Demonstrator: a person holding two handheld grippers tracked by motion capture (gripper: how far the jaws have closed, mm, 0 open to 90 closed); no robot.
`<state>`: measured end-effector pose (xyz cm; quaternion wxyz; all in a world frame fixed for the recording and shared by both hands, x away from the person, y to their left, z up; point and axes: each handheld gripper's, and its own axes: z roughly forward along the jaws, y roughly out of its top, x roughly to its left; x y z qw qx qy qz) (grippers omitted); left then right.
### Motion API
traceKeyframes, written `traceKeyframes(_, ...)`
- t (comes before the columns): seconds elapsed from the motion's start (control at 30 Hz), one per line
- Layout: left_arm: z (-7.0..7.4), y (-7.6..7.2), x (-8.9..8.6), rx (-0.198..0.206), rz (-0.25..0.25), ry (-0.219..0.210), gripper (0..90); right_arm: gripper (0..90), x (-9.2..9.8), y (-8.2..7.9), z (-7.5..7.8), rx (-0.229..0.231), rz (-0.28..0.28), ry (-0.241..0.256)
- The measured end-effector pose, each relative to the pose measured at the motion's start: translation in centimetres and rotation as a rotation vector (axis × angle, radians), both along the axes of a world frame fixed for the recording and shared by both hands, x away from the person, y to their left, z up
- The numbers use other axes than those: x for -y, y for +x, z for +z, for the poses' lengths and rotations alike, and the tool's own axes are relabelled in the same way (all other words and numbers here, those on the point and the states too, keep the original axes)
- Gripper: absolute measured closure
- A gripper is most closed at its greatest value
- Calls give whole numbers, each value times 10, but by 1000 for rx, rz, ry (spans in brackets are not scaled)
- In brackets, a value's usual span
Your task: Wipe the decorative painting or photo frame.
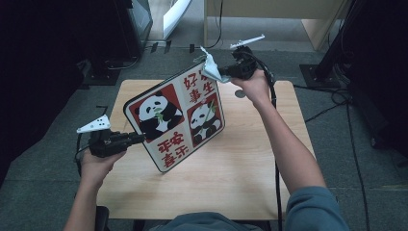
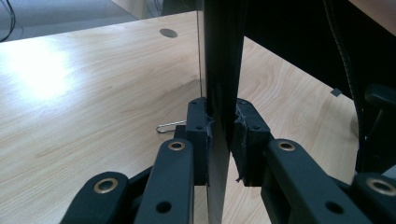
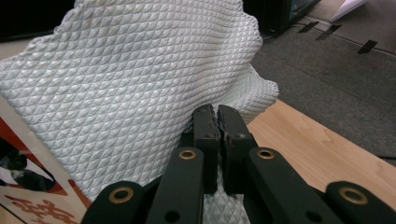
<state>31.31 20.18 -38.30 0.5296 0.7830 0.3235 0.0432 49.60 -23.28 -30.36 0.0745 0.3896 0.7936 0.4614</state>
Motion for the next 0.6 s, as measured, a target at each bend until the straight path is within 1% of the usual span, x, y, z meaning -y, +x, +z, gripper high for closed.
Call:
traceKeyframes(0.07, 0, 0, 0, 0, -1, 1, 785, 877, 0, -1, -2, 8, -1, 1)
traceKeyframes(0.3, 0, 0, 0, -2, -3, 0, 785, 877, 3, -2, -12, -5, 4, 0)
traceKeyframes(0.33, 0, 0, 0, -2, -3, 0, 784, 877, 3, -2, -13, -16, 4, -2)
traceKeyframes(0.43, 0, 0, 0, -3, -4, -1, 785, 877, 3, -2, -15, -24, 1, -5)
traceKeyframes(0.53, 0, 0, 0, -3, -4, -1, 784, 877, 4, -4, -18, -15, 0, -1)
traceKeyframes(0.6, 0, 1, 0, -3, -4, -2, 785, 877, 5, -5, -22, -27, -1, -2)
